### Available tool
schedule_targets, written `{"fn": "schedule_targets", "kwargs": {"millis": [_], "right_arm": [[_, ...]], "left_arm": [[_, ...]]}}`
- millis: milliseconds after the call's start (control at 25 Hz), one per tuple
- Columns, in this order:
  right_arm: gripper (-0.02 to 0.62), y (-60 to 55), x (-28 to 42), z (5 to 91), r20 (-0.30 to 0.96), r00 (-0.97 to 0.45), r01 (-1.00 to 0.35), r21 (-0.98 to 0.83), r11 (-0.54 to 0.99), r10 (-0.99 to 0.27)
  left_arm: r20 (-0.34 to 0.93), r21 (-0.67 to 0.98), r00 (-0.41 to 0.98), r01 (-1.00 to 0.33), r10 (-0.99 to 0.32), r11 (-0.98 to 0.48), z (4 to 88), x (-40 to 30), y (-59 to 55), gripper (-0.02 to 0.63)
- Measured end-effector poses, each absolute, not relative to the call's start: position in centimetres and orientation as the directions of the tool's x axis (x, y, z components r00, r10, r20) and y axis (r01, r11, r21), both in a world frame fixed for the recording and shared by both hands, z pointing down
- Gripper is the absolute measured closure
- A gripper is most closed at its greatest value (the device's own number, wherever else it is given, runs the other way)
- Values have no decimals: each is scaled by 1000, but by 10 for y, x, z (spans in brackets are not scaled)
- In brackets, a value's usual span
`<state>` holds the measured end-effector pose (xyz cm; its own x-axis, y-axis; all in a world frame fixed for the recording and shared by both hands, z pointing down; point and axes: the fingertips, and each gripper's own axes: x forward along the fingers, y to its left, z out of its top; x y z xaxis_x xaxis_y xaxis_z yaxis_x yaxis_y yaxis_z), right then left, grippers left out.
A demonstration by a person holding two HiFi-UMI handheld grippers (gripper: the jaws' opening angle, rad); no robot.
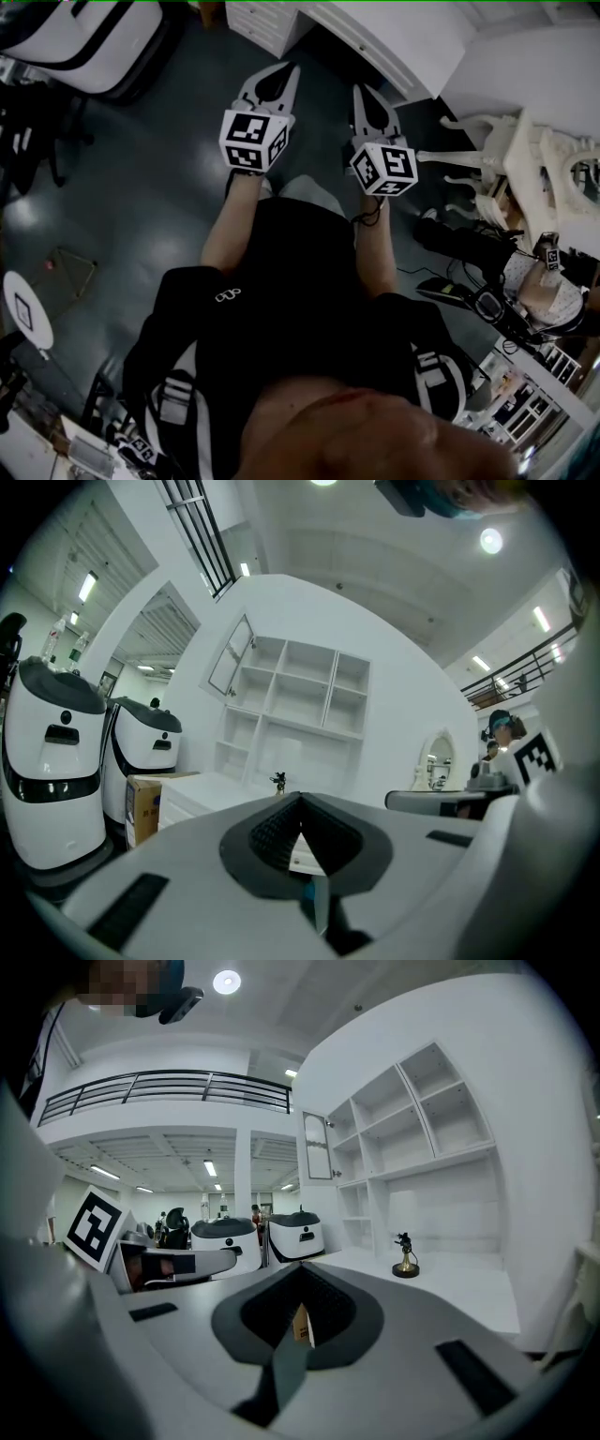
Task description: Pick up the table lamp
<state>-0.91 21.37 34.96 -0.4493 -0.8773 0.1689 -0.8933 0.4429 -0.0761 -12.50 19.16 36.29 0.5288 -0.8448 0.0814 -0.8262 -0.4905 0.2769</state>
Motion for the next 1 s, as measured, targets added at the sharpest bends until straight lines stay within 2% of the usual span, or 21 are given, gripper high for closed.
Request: {"fn": "schedule_targets", "kwargs": {"millis": [240,520,760,1000], "right_arm": [[578,195,-13,341,154,-423,-906,-76,416,-893],[578,170,-13,366,196,-420,-907,-118,404,-886],[578,136,-44,372,207,-477,-879,-116,463,-854],[578,100,-35,397,255,-474,-880,-133,455,-843]], "left_arm": [[47,324,565,-789,-824,-522,357,-131,179,597],[103,316,554,-806,-826,-501,378,-137,161,597],[122,328,508,-831,-853,-449,386,-163,131,597],[166,347,499,-837,-850,-423,410,-160,95,597]]}}
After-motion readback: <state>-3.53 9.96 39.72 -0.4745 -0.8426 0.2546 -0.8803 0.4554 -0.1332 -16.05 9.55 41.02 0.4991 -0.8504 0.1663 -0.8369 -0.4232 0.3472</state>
